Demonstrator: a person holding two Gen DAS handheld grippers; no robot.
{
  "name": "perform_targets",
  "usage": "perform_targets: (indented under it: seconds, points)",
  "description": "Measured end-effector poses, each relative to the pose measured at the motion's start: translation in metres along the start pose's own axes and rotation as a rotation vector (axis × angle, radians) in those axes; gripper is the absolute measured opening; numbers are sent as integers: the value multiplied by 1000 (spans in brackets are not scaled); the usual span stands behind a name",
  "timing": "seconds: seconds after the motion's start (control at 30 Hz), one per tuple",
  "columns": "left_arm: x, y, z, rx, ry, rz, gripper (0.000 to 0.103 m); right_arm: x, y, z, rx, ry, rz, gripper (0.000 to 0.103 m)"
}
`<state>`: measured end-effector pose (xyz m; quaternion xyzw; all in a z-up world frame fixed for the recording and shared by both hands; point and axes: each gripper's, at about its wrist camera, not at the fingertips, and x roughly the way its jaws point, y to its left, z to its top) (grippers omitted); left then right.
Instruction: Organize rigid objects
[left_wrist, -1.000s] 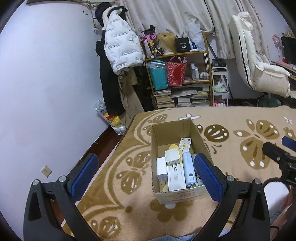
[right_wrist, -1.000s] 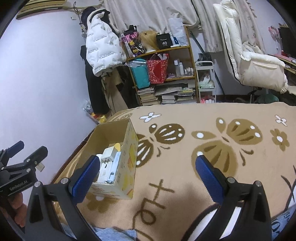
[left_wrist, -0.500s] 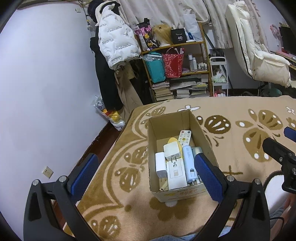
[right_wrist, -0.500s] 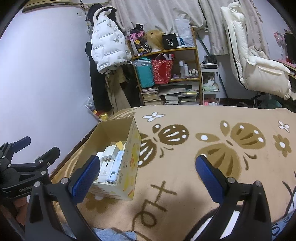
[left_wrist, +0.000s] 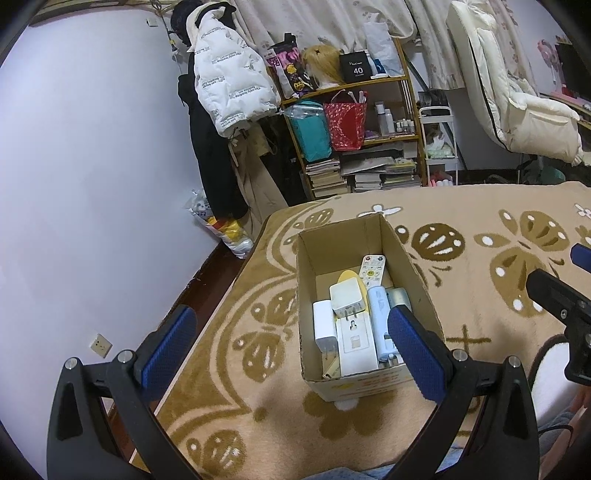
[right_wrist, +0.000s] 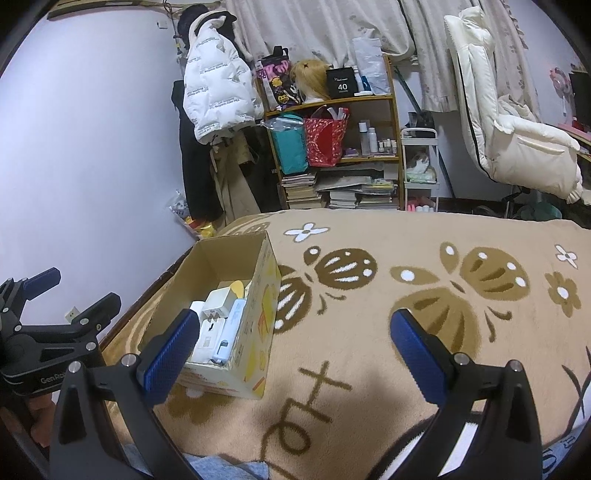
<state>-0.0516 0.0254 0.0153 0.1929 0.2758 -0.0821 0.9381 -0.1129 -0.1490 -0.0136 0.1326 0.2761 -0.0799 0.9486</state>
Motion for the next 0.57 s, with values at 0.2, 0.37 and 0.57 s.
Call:
perform_targets:
  seconds: [0.2,0.37,0.57]
  points:
    - [-1,1,1,-3,-1,-2,102,0,-1,0,-1,1,1,103]
    - [-2,1,3,-8,-3,8,102,0,0,0,-2,0,0,103]
    - [-2,1,3,-7,3,12,103,0,0,0,0,0,0,103]
